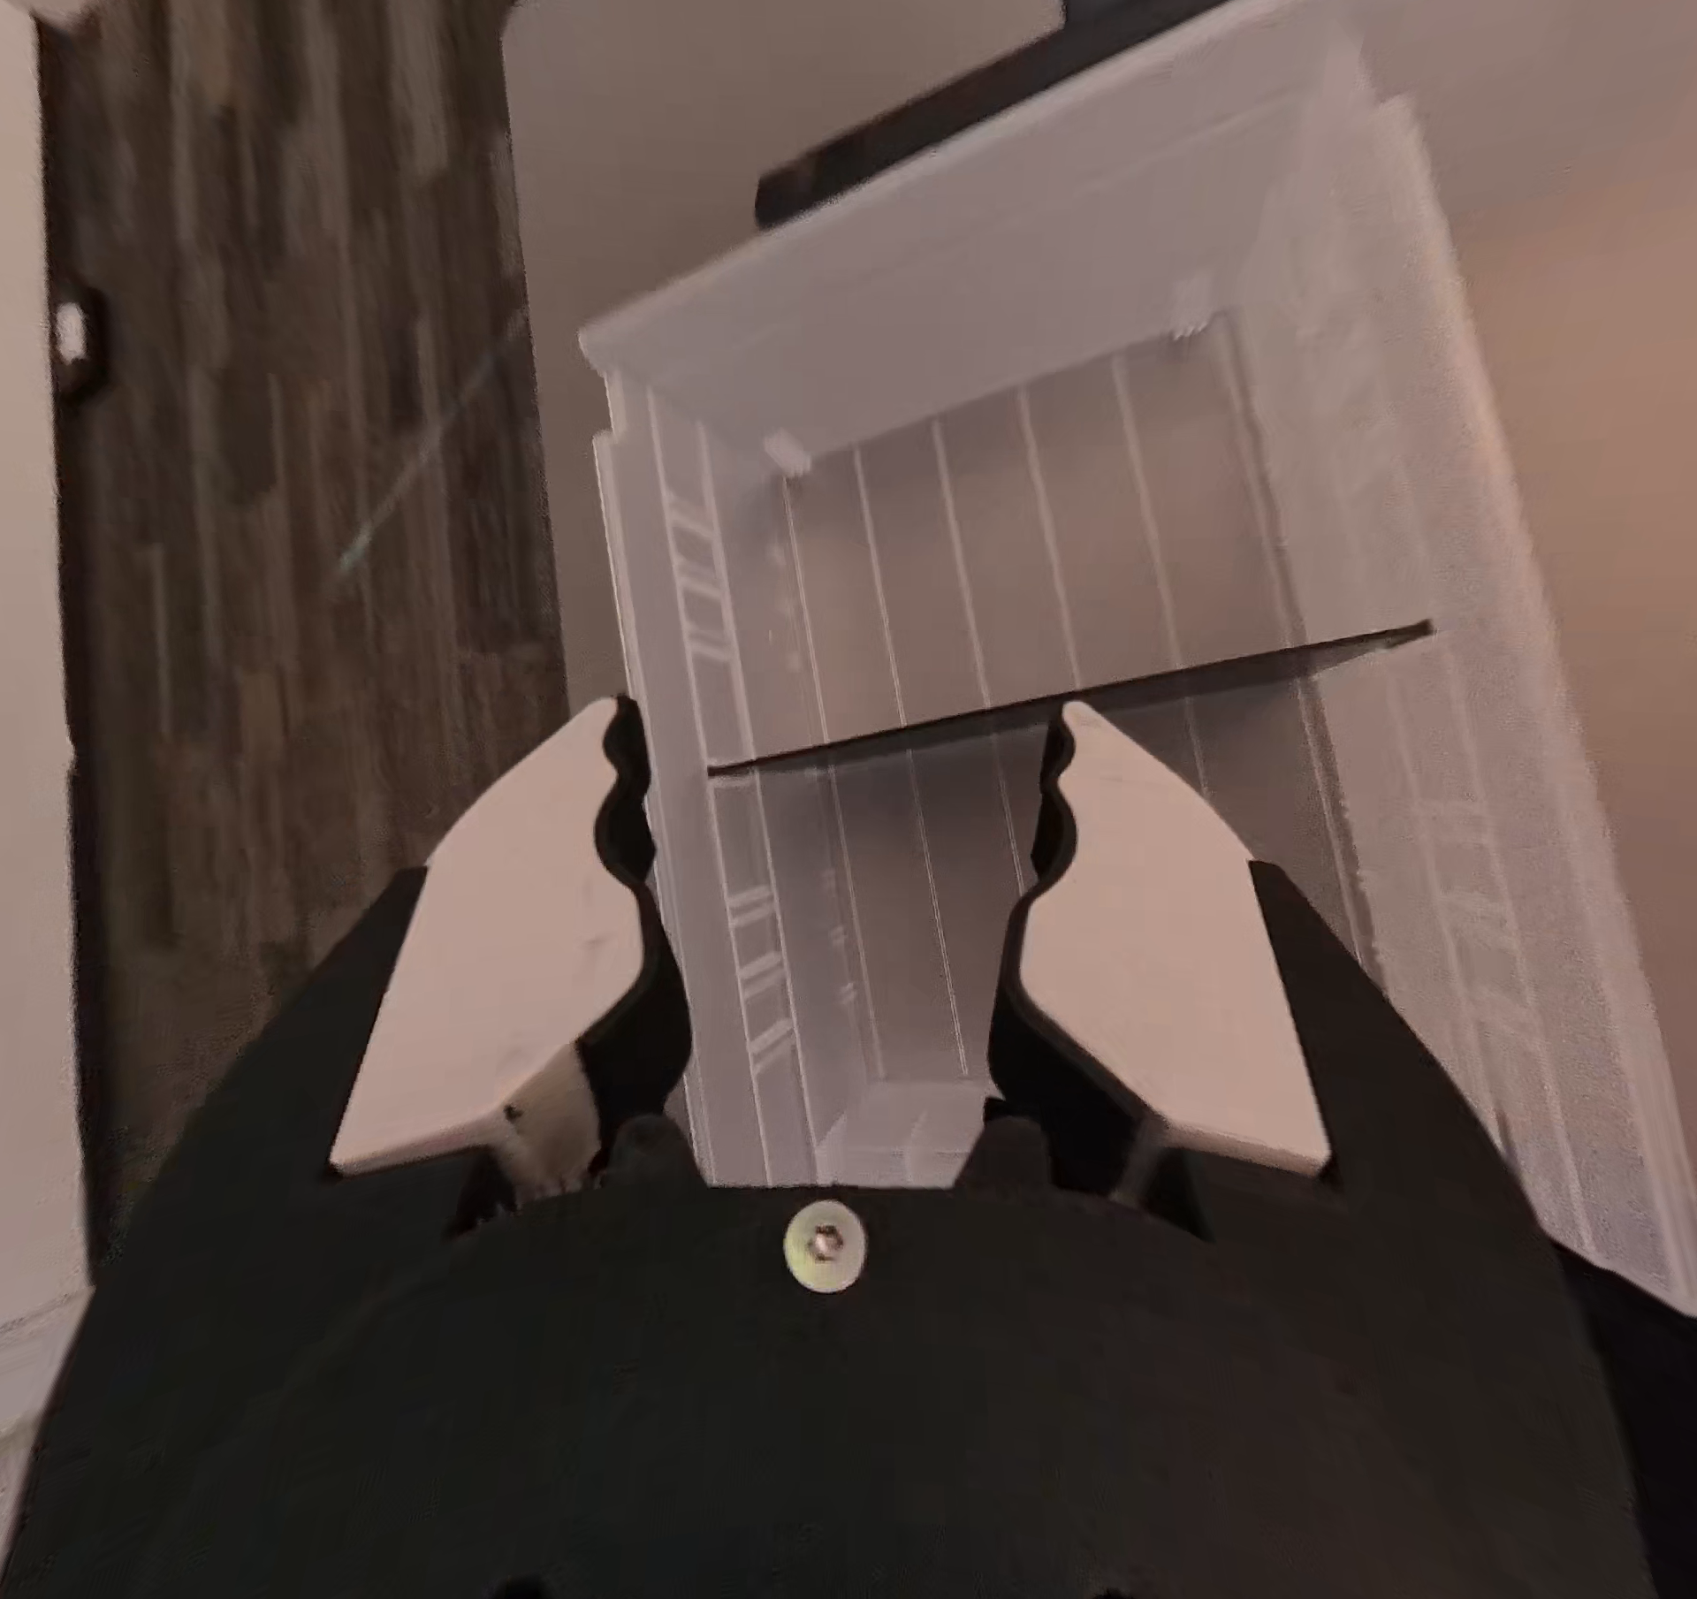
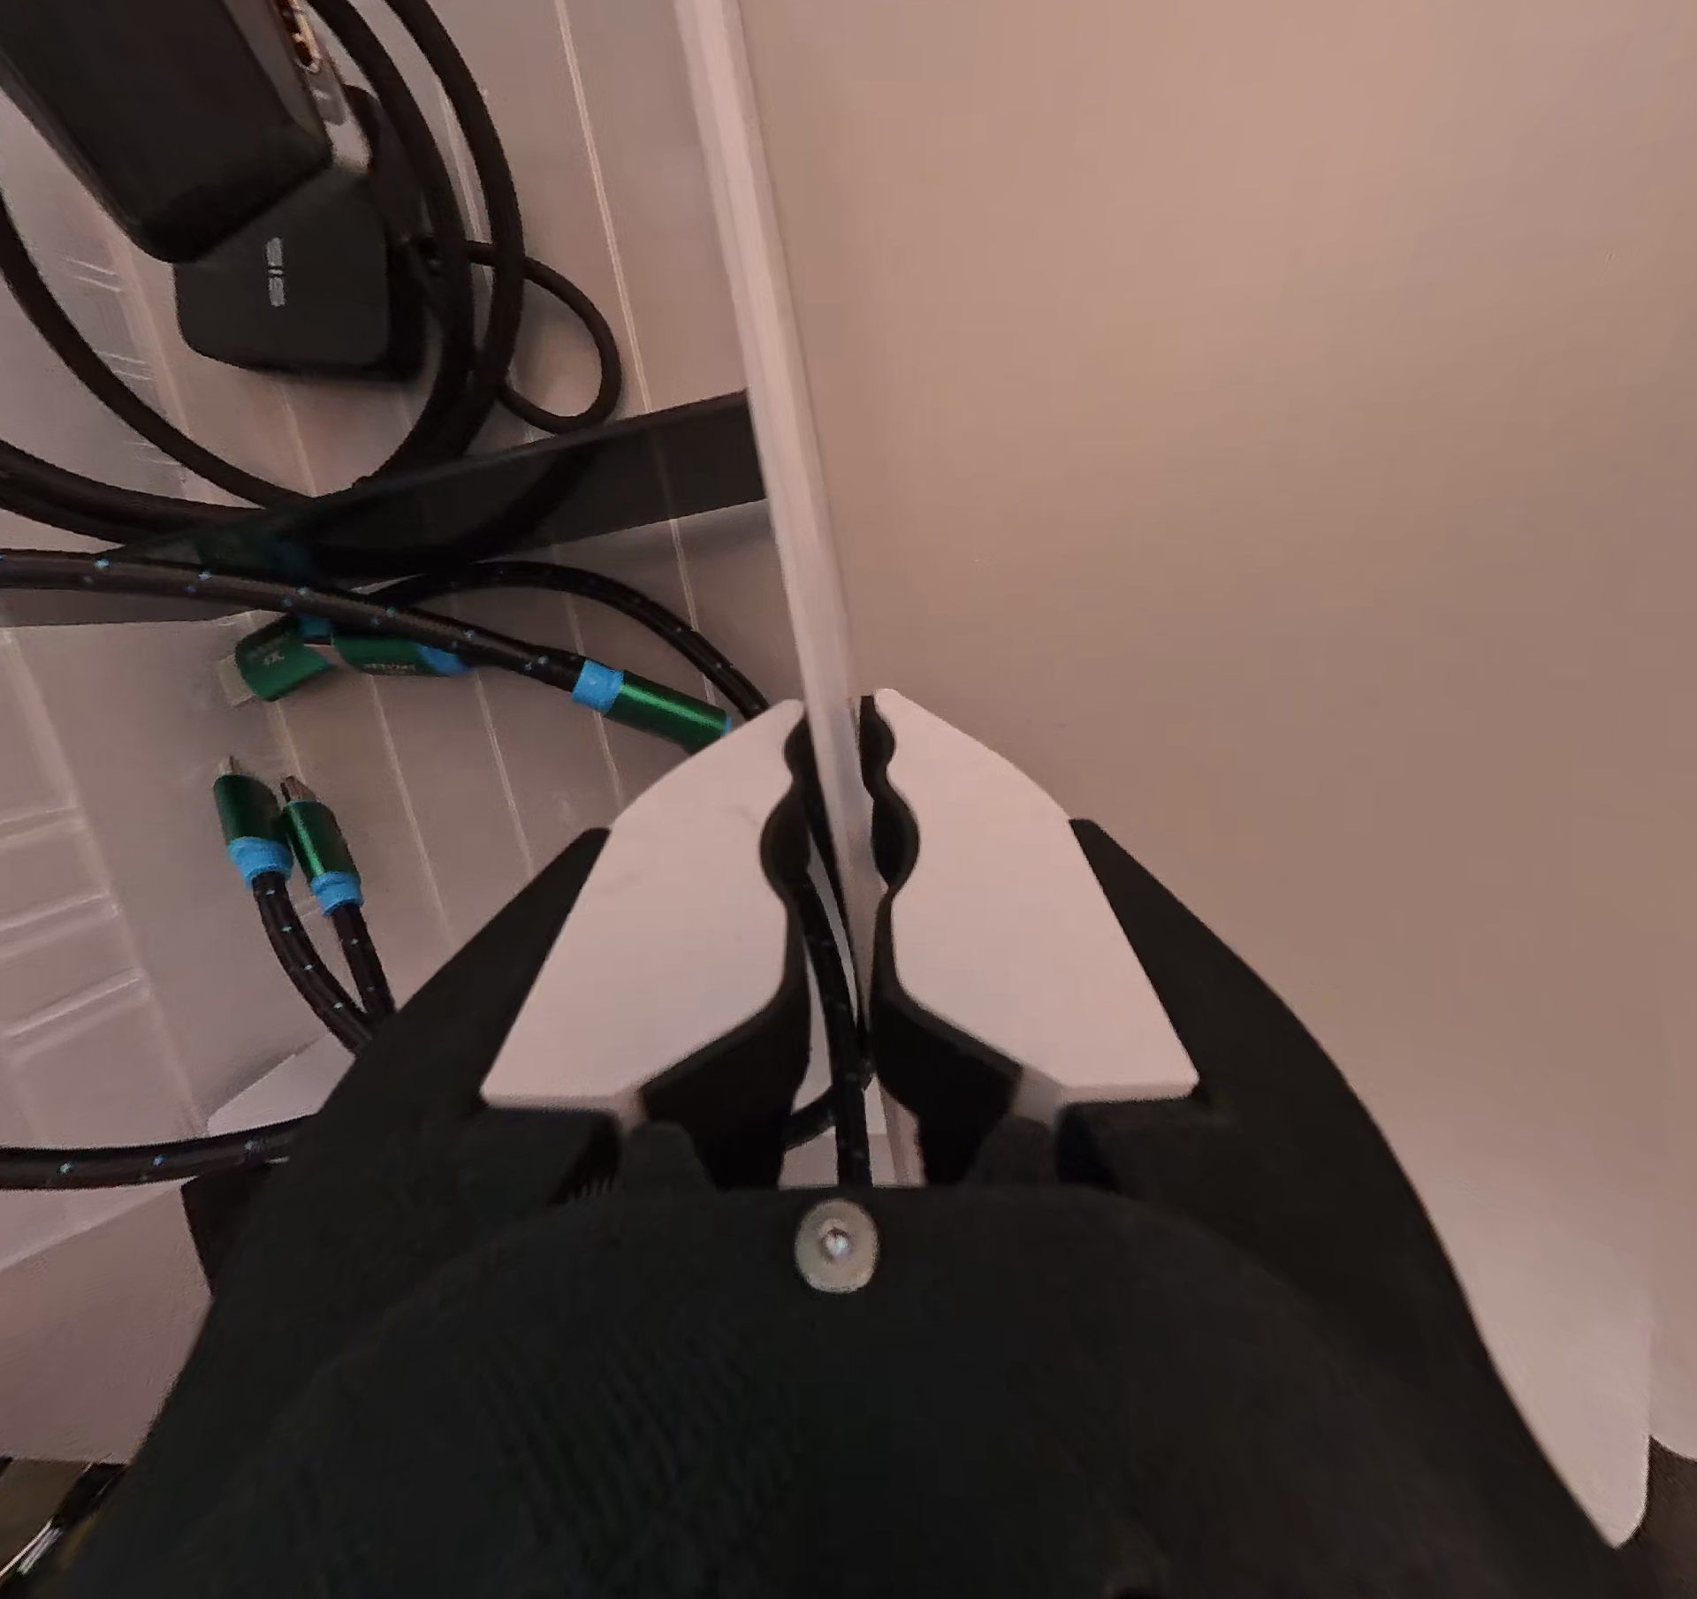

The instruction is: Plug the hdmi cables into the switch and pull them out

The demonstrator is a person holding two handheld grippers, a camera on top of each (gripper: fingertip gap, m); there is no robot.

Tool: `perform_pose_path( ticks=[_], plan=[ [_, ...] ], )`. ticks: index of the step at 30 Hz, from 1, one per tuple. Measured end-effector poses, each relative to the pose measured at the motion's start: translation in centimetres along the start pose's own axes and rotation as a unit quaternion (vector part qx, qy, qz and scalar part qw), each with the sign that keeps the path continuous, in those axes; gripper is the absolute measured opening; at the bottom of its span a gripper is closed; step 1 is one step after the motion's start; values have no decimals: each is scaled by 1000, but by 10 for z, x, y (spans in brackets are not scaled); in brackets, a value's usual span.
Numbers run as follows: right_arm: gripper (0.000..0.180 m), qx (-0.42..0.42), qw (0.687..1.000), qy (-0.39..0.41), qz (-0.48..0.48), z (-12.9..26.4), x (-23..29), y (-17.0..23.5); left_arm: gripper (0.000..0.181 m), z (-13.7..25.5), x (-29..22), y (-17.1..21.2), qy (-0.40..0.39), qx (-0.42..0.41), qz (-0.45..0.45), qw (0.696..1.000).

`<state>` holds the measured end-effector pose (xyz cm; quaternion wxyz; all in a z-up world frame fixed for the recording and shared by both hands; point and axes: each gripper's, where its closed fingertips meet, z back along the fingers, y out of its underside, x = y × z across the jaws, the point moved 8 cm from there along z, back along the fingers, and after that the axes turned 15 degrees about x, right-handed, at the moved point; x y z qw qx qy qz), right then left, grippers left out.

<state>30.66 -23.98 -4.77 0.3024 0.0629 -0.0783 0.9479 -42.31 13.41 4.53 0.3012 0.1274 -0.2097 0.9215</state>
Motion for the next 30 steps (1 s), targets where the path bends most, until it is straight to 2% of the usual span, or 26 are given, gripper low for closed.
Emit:
perform_pose_path(
  ticks=[7,10,14,18,20,22,24,26,28,30],
  plan=[
    [12,72,992,-86,55,-2,22,16,78,-37,26,29,79,93,86,989],
    [12,95,990,-60,91,-4,35,16,78,-50,39,37,57,122,122,983],
    [10,115,987,-35,107,-5,47,13,80,-57,61,46,49,97,187,976],
    [9,125,984,-34,120,-6,55,12,79,-75,64,62,92,141,208,963],
    [9,127,983,-34,126,-7,58,12,70,-84,54,68,147,182,196,952],
    [10,130,982,-35,131,-7,62,11,53,-90,45,68,179,205,178,946],
    [10,135,981,-37,134,-8,65,10,30,-91,40,67,170,222,158,947],
    [9,142,980,-34,137,-9,70,9,5,-89,28,63,207,228,132,942],
    [8,151,978,-23,142,-9,76,7,4,-87,11,53,238,230,92,939],
    [7,162,976,-10,148,-11,83,5,6,-84,-6,42,218,246,42,944]
  ],
)
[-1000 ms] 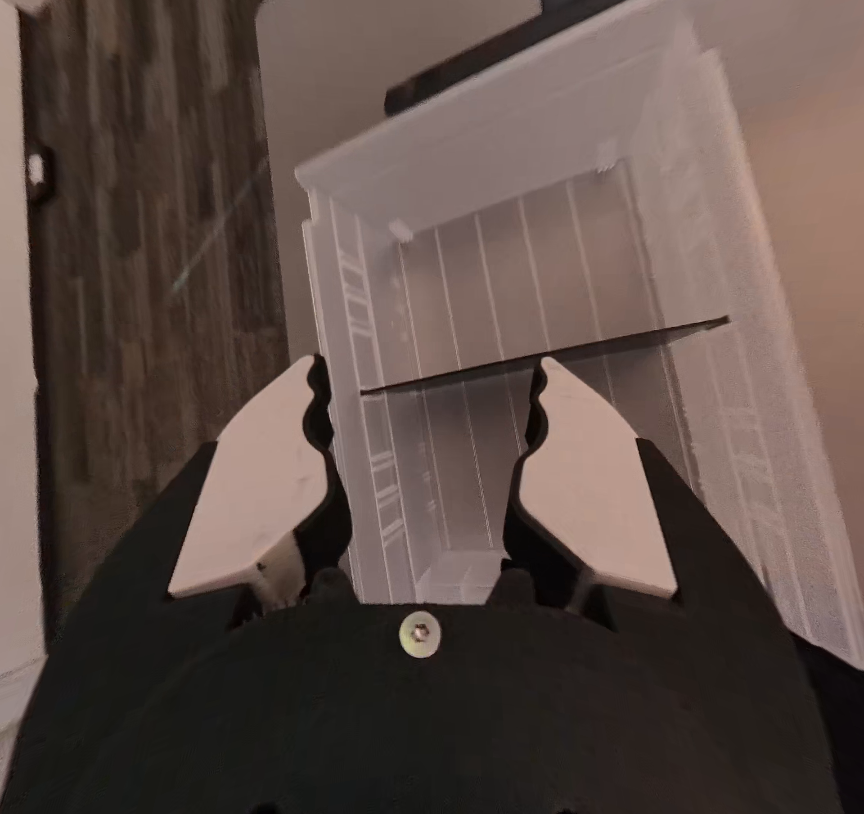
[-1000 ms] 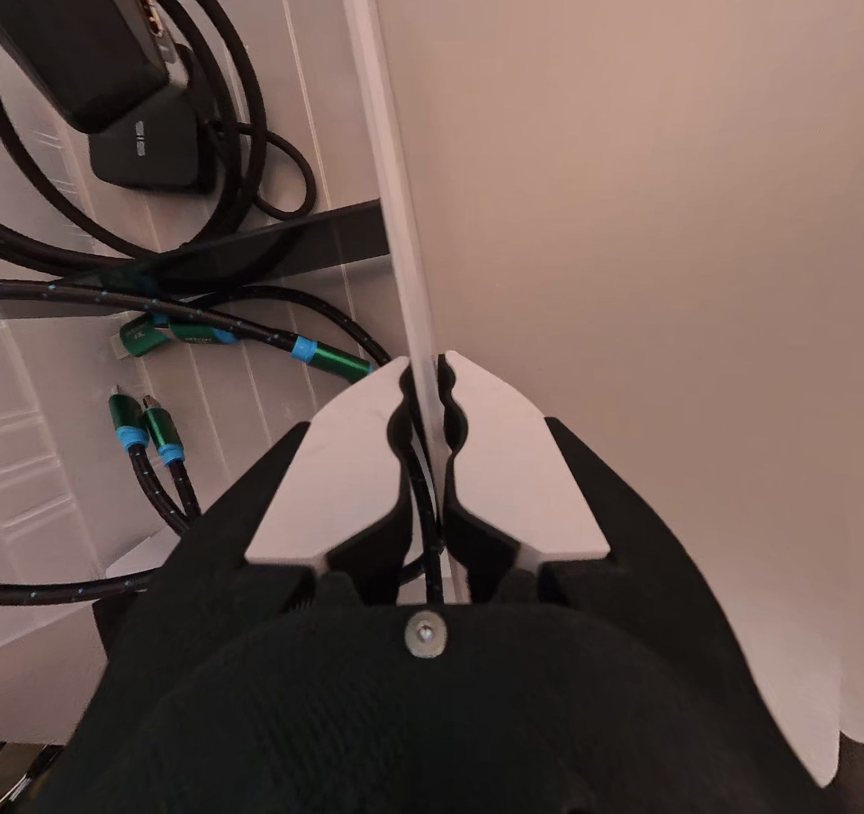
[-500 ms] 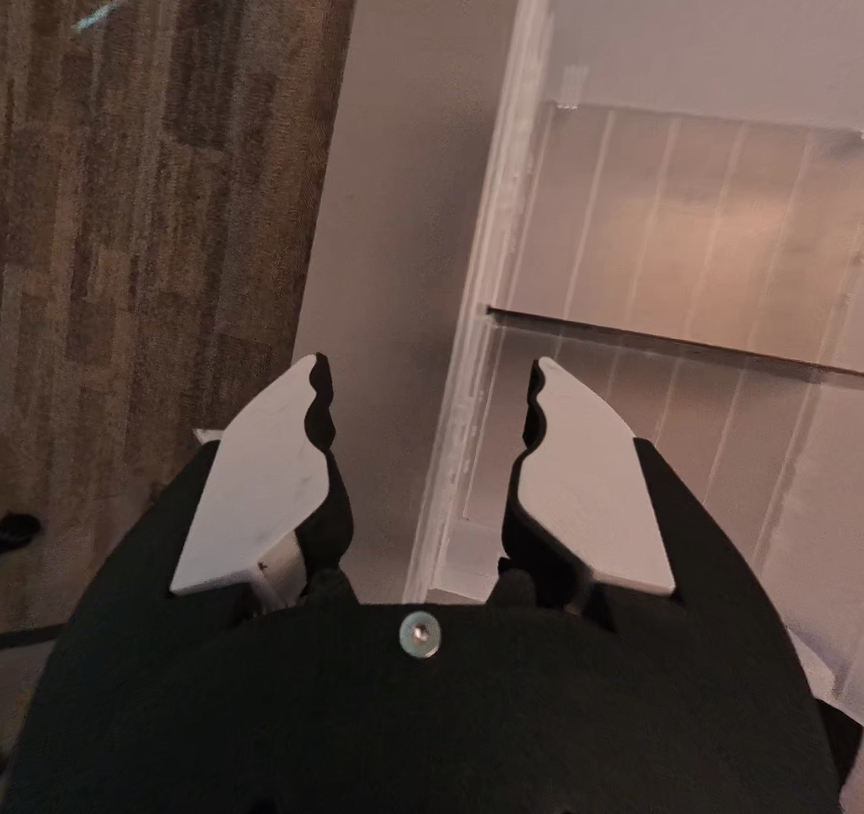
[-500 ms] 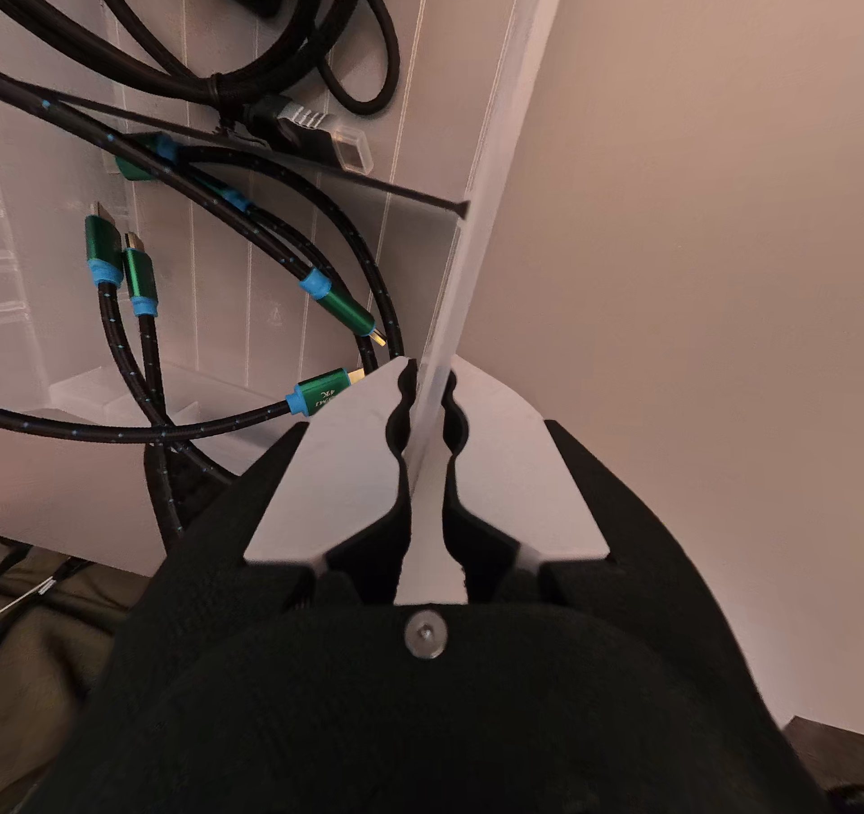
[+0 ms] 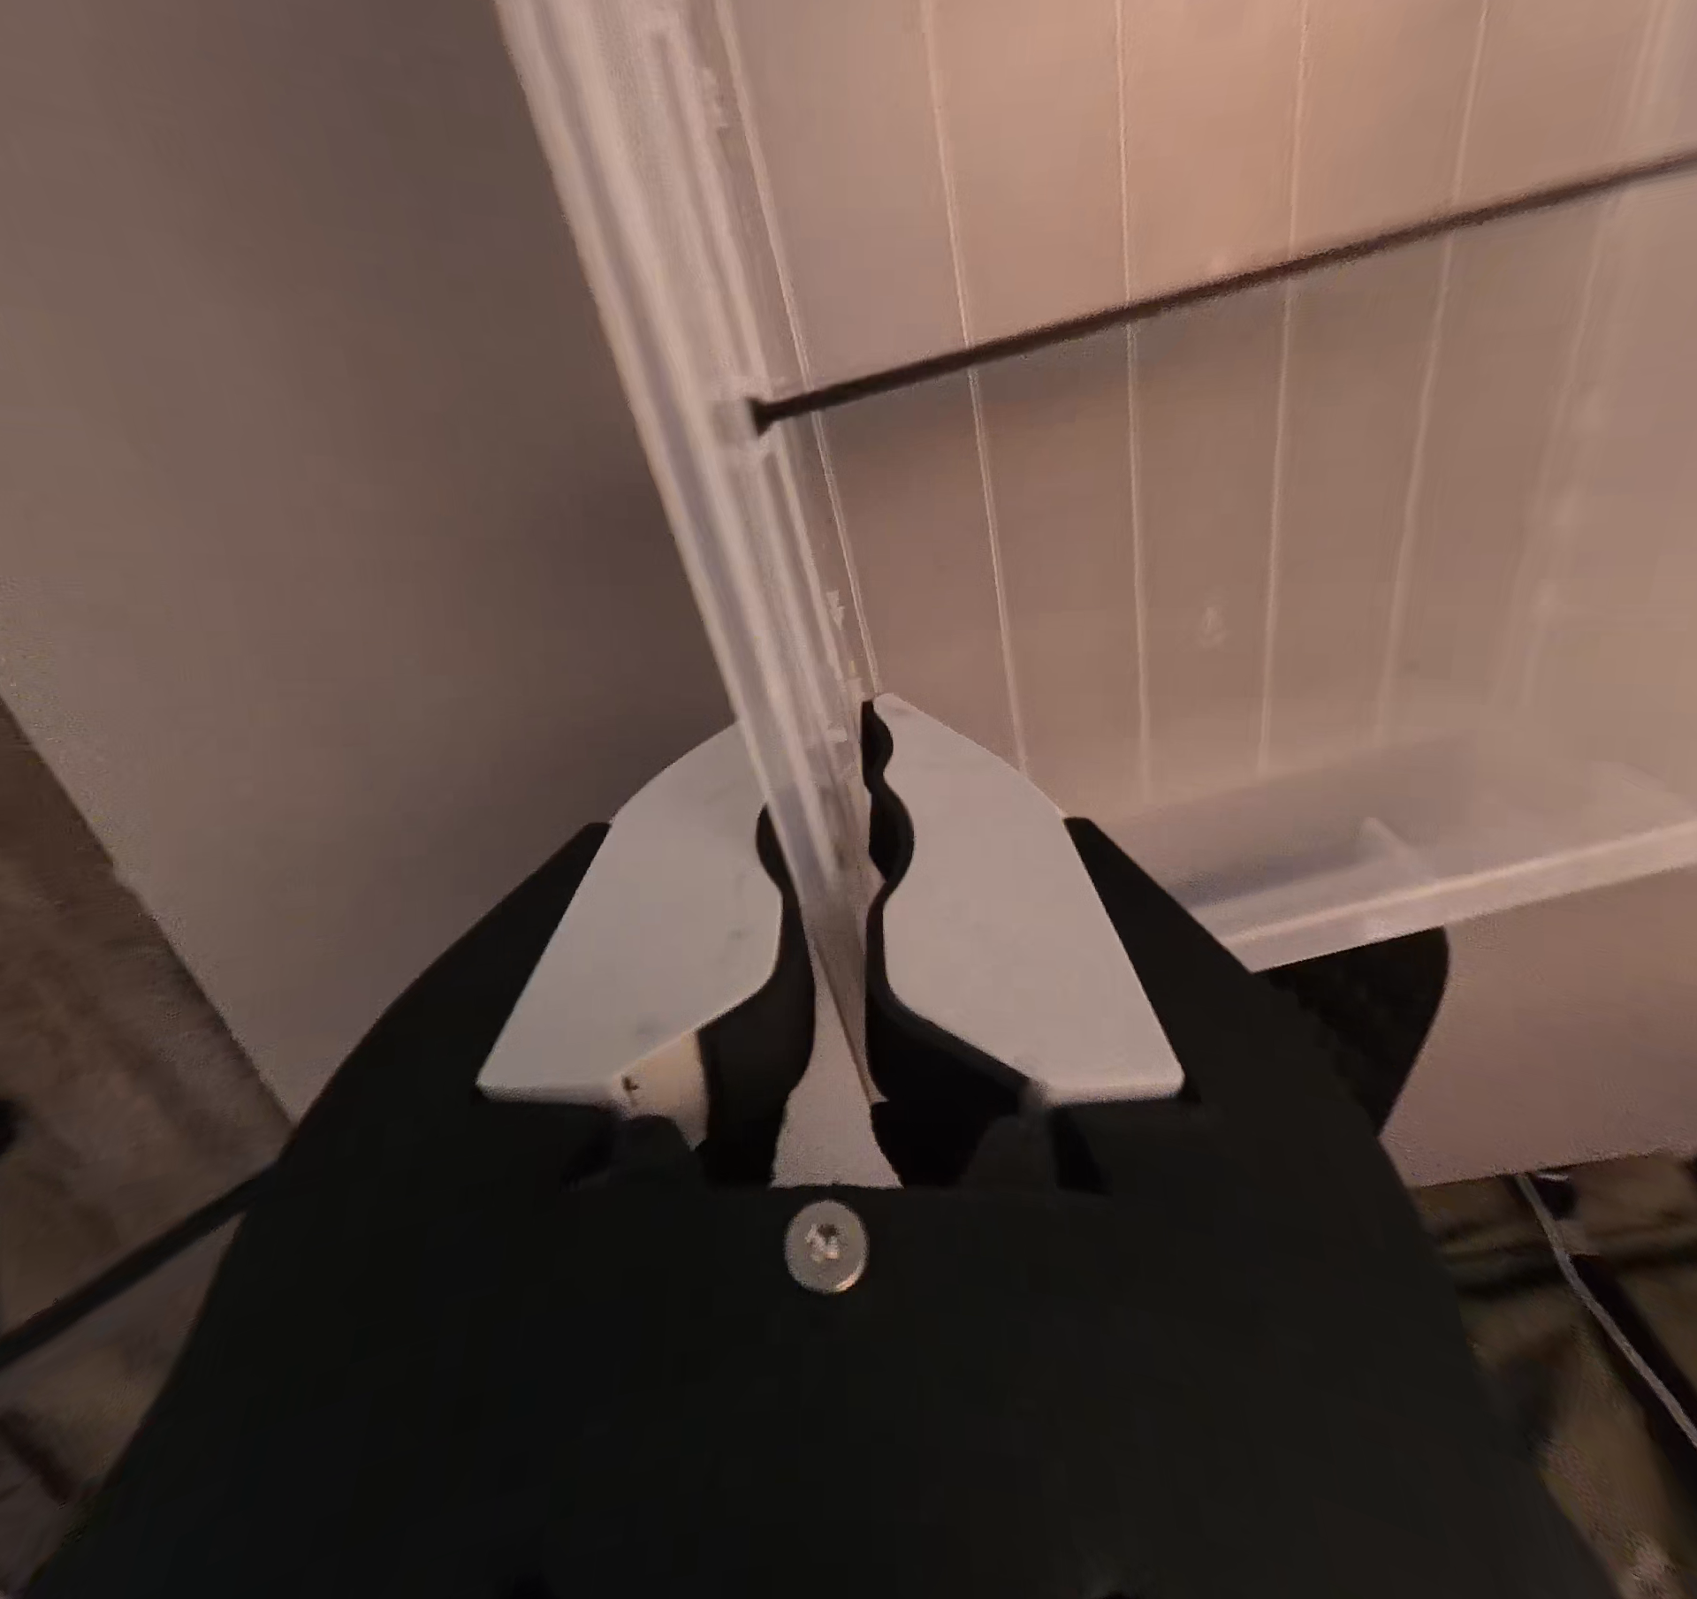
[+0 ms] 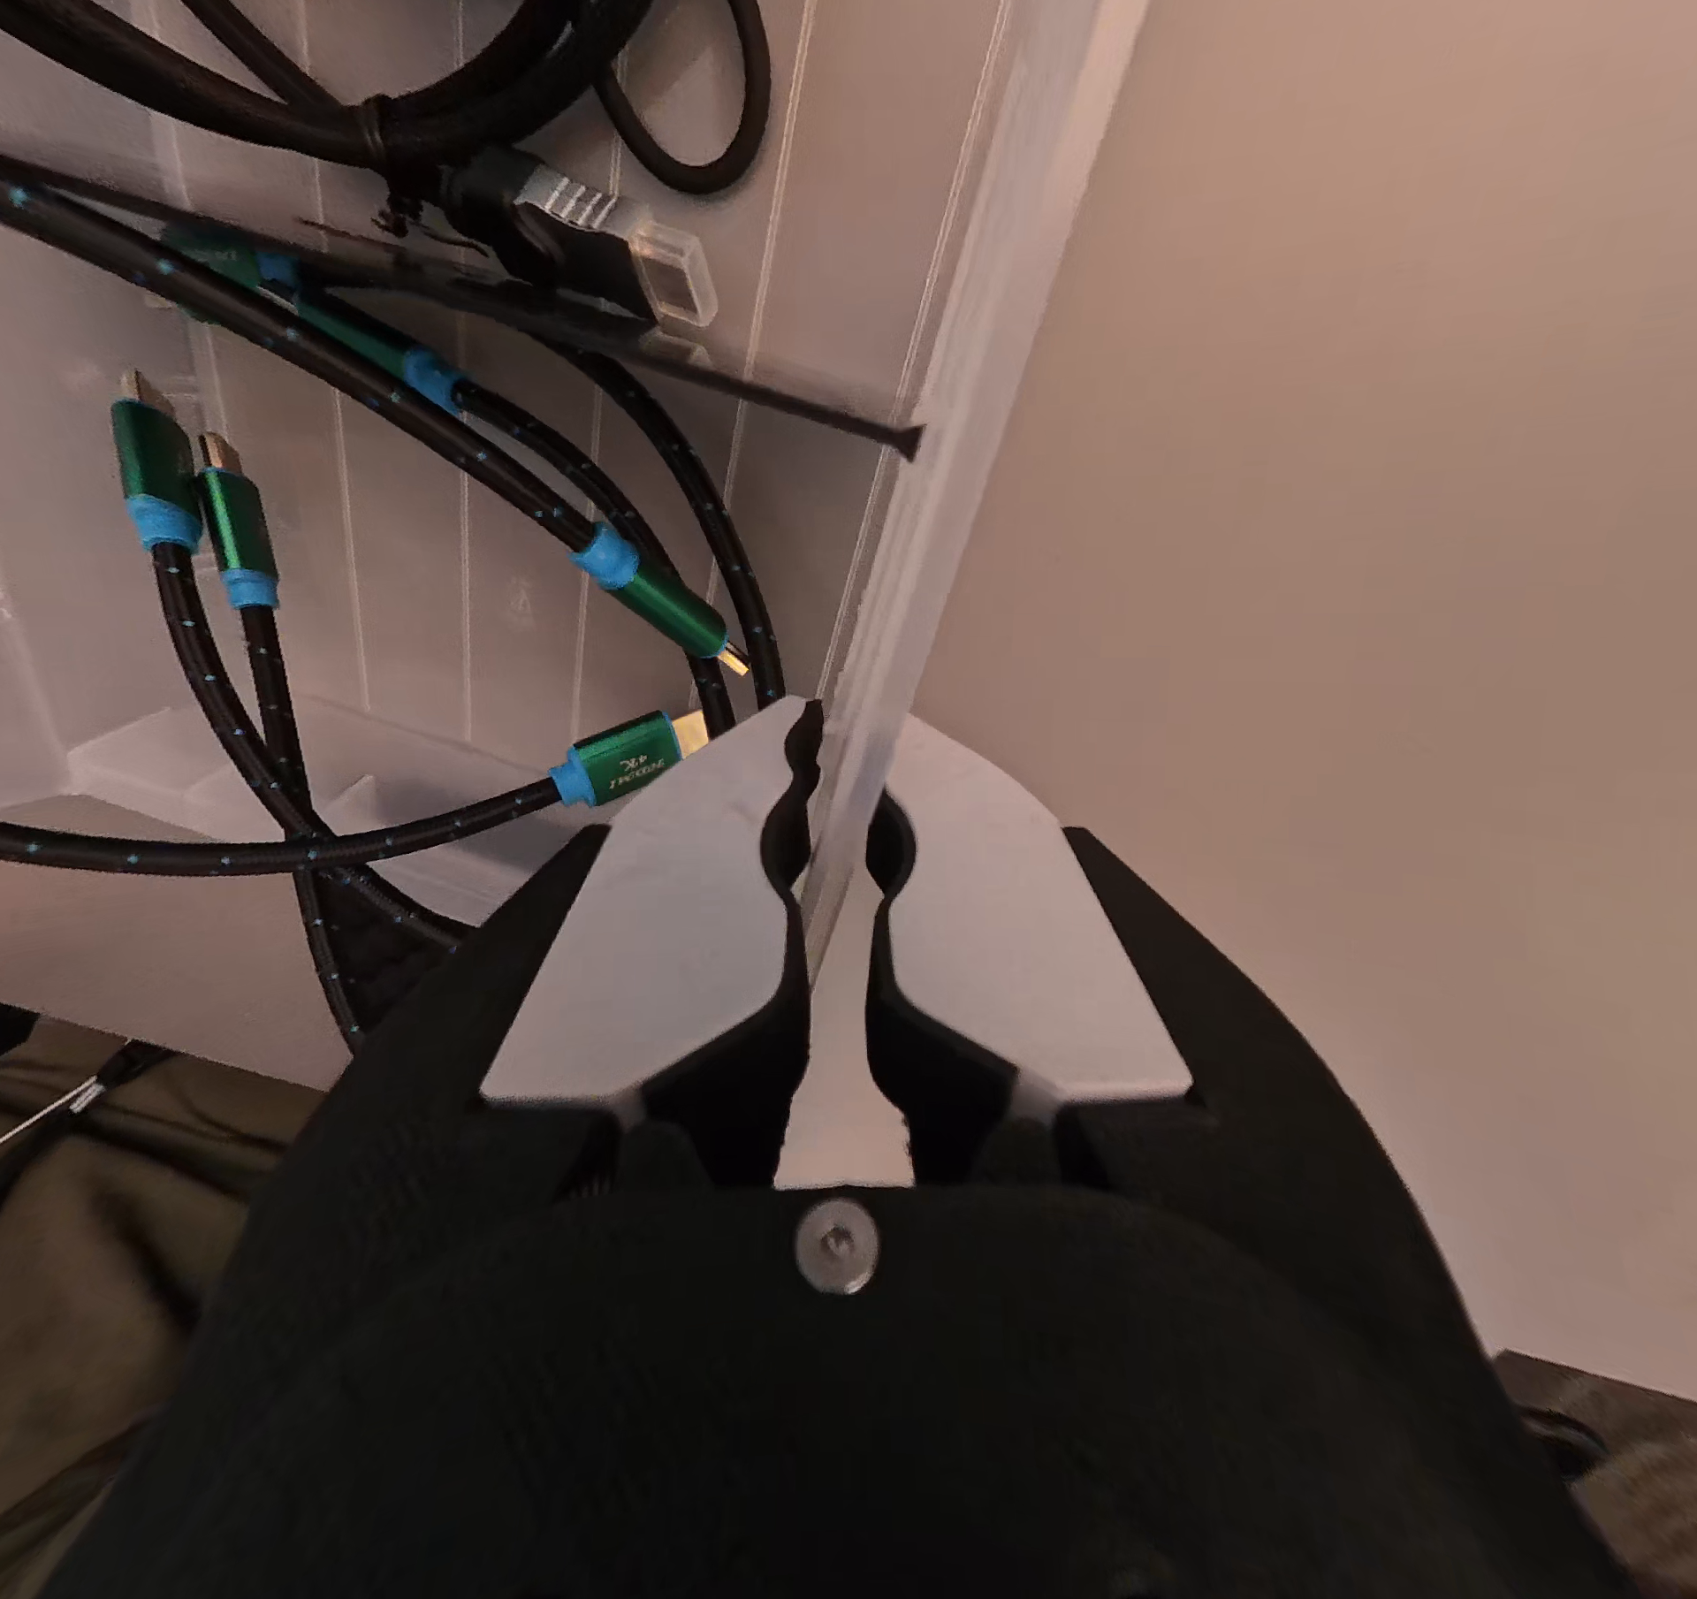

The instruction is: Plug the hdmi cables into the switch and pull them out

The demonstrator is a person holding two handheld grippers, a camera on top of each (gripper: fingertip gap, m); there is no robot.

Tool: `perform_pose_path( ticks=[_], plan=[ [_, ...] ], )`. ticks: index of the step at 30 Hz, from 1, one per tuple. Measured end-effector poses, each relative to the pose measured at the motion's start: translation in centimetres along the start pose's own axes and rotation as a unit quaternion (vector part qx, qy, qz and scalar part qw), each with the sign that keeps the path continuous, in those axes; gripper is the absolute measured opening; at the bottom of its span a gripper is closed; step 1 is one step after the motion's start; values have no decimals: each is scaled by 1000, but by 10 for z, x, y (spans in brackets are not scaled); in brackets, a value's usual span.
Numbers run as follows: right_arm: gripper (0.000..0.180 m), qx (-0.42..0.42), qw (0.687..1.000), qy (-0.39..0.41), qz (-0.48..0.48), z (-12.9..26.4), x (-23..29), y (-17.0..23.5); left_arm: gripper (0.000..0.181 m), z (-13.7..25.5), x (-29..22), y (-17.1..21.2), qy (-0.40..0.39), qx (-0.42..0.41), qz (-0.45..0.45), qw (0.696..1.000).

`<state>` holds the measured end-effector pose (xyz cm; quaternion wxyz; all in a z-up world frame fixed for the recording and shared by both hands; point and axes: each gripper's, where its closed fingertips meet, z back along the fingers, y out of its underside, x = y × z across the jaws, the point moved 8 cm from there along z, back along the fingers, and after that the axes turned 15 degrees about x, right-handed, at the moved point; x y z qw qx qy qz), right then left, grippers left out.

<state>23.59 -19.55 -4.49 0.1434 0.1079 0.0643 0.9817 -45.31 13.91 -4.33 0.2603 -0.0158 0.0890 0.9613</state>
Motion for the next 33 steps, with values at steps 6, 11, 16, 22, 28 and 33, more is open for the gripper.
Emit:
perform_pose_path(
  ticks=[6,11,16,22,28,33],
  plan=[
    [8,41,998,39,30,-2,28,-15,14,-1,-60,-24,-41,43,-66,996],
    [10,69,994,55,63,-5,58,-27,23,-3,-100,-30,-80,71,-96,990],
    [11,78,990,59,100,-9,87,-37,33,-6,-132,-33,-119,86,-130,981],
    [15,88,988,52,112,-9,104,-39,42,-7,-150,-27,-127,104,-175,971],
    [32,-26,992,91,83,33,108,-30,45,30,-162,-21,-138,-3,-191,972],
    [32,-227,957,126,127,93,162,-19,46,80,-173,-4,-164,-159,-199,953]
  ],
)
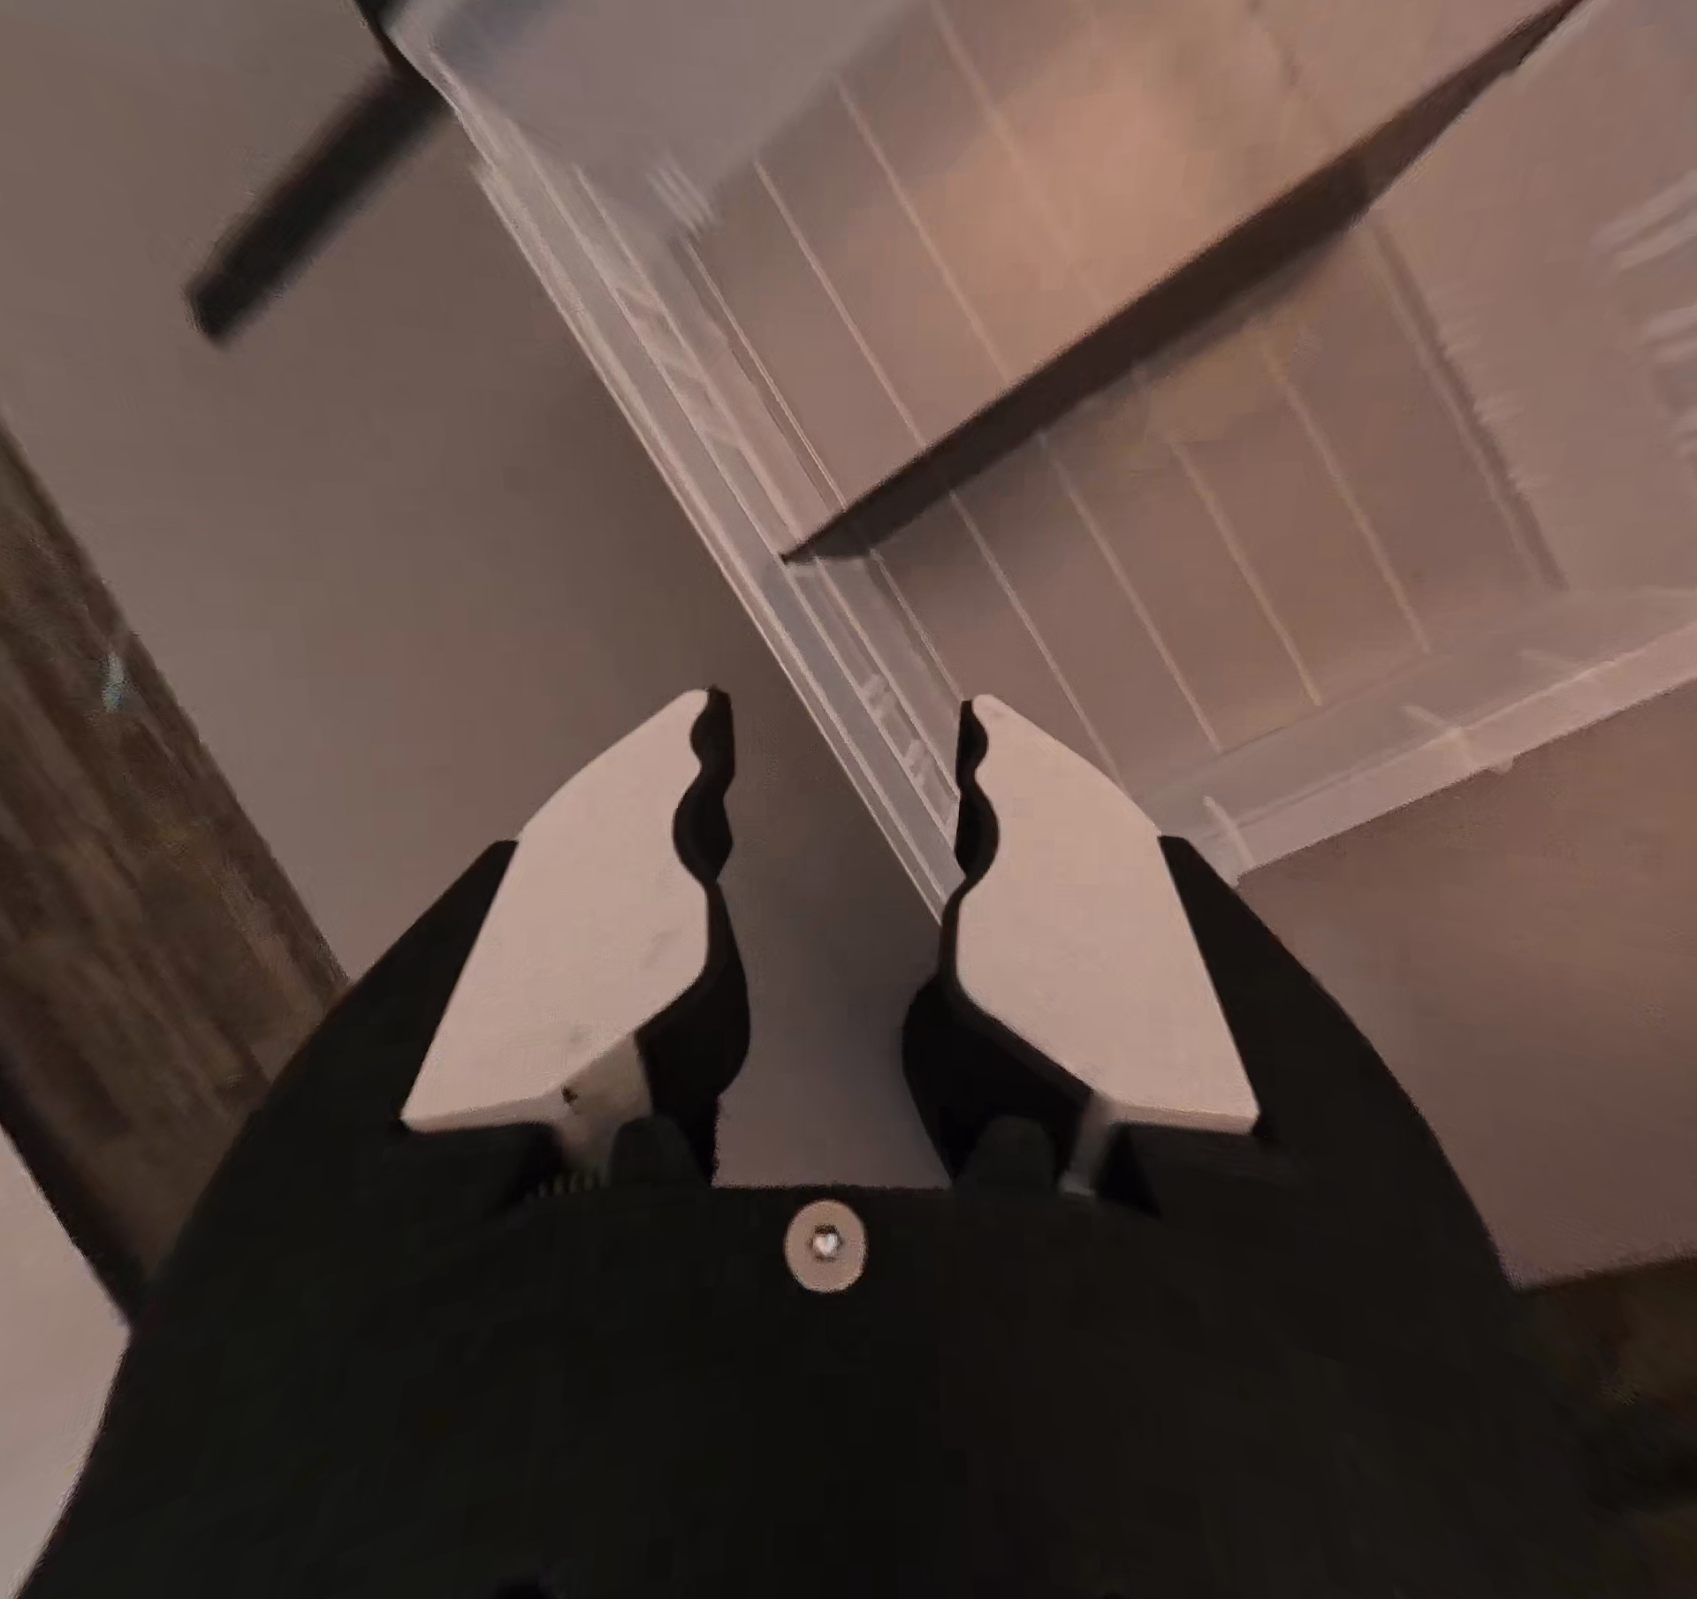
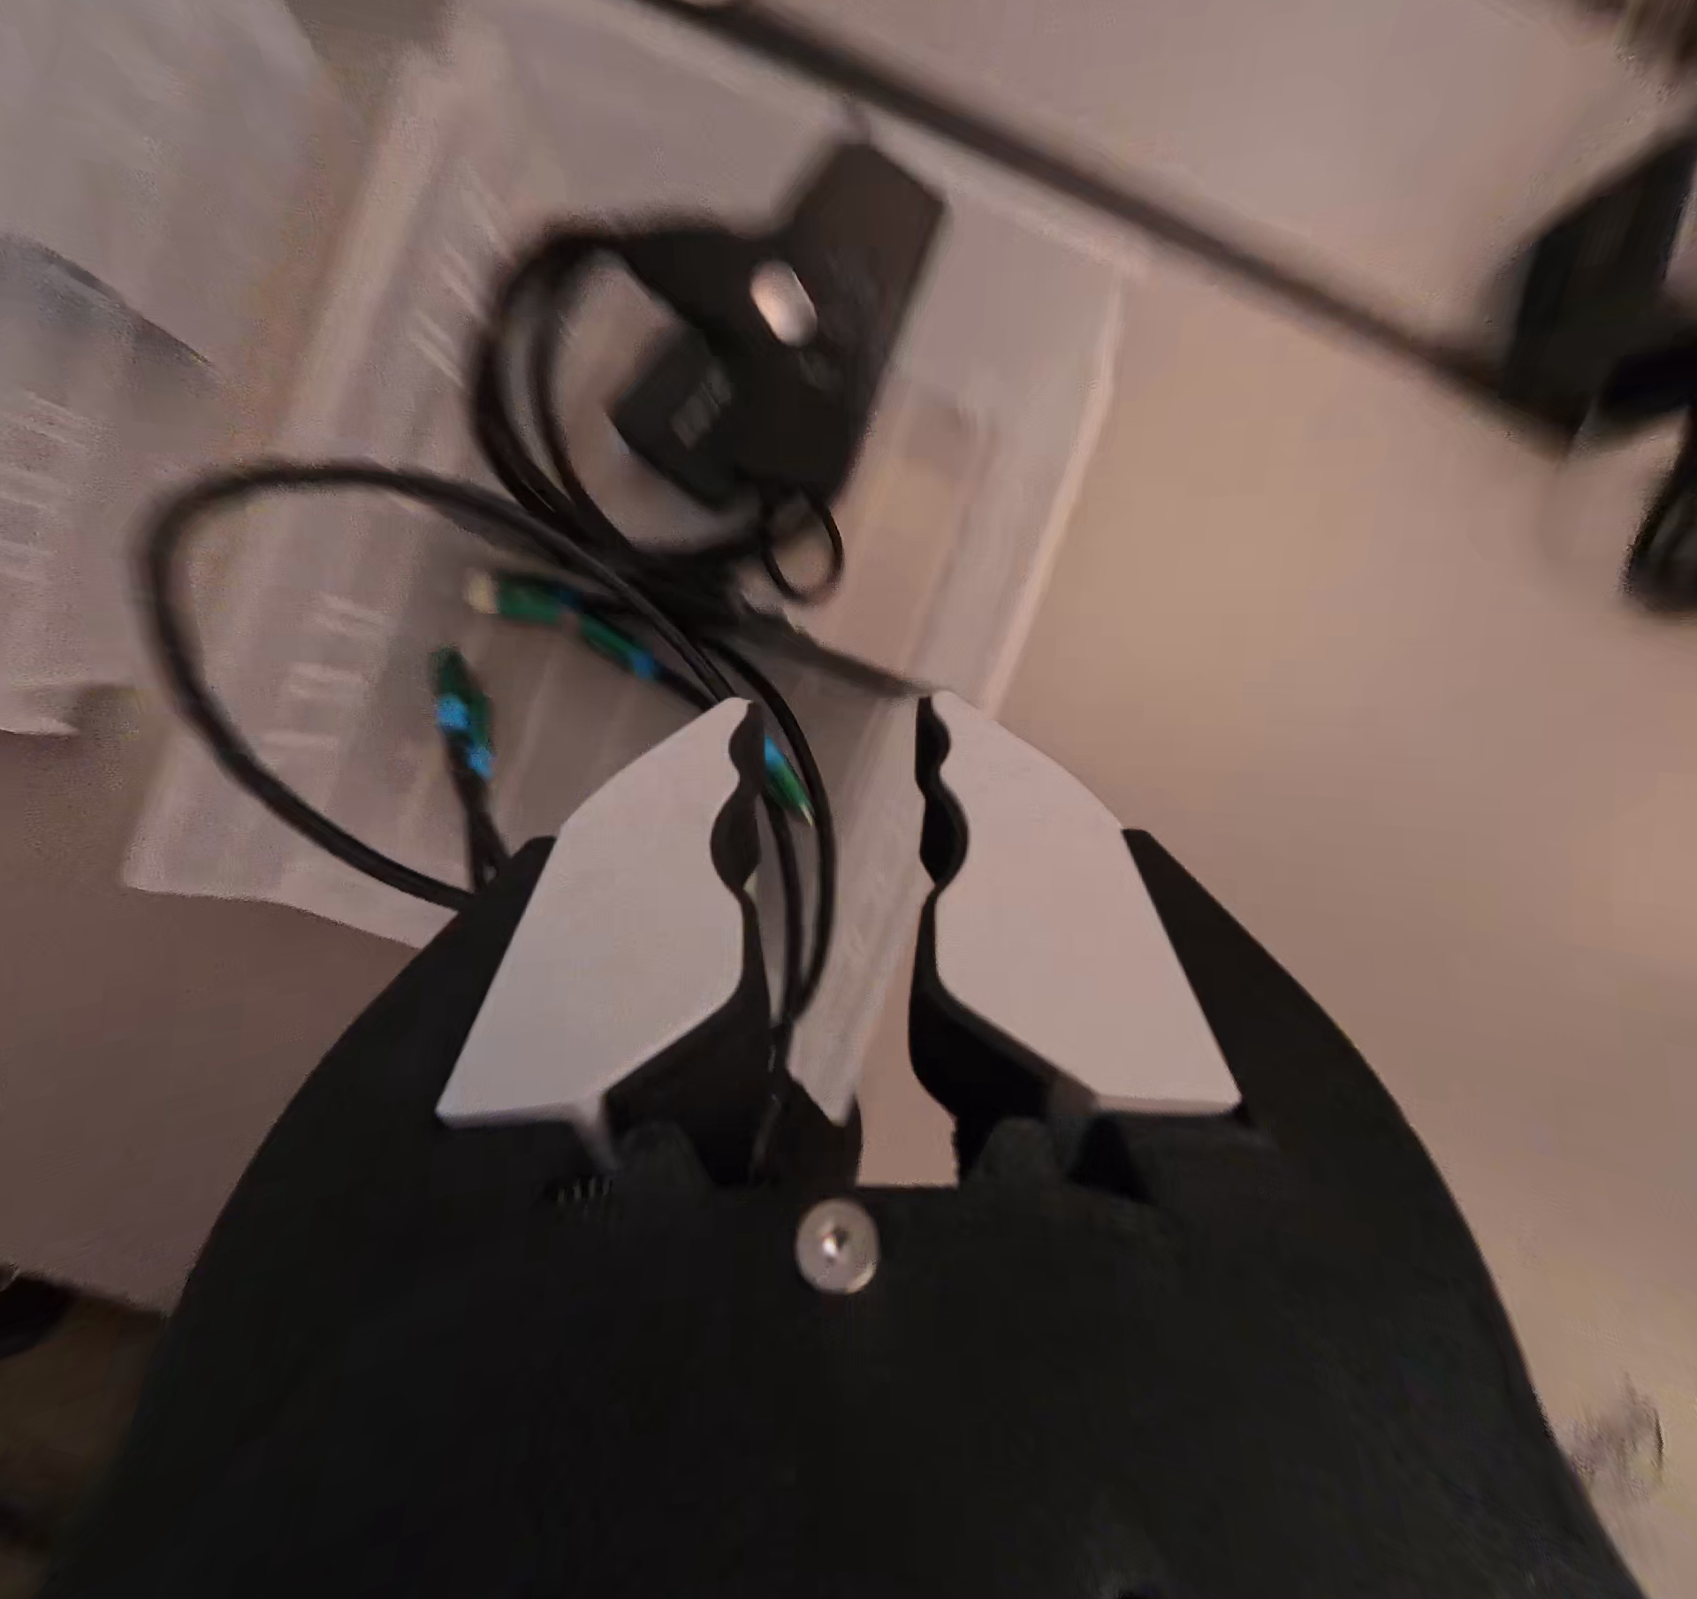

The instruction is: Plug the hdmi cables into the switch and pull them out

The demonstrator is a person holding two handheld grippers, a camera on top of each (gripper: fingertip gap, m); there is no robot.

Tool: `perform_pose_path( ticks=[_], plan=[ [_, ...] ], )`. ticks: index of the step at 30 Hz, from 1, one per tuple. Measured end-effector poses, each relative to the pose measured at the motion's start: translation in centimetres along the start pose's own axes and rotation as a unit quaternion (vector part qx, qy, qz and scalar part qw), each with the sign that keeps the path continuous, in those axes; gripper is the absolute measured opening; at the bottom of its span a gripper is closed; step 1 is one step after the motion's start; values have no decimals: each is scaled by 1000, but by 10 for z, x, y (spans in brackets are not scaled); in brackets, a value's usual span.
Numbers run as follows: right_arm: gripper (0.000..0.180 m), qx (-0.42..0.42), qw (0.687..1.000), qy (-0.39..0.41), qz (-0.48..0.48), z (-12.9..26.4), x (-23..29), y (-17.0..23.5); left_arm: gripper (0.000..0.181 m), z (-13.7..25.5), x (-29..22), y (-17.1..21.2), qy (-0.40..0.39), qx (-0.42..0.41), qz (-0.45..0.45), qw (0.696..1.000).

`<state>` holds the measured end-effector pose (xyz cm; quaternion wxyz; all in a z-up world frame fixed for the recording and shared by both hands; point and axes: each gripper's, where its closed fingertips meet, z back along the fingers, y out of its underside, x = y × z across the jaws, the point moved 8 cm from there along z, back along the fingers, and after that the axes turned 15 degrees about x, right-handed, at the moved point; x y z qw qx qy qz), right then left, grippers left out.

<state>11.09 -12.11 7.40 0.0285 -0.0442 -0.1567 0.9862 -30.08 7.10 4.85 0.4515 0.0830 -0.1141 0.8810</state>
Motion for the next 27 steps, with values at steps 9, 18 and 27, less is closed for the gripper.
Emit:
perform_pose_path(
  ticks=[9,18,27],
  plan=[
    [76,-197,932,-228,201,-2,194,-66,61,100,-7,-5,-35,-388,71,918],
    [71,-8,995,19,96,-90,227,-108,63,116,-16,5,-50,-432,70,898],
    [70,162,984,-62,37,-147,229,-108,64,117,-21,3,-31,-431,52,900]
  ],
)
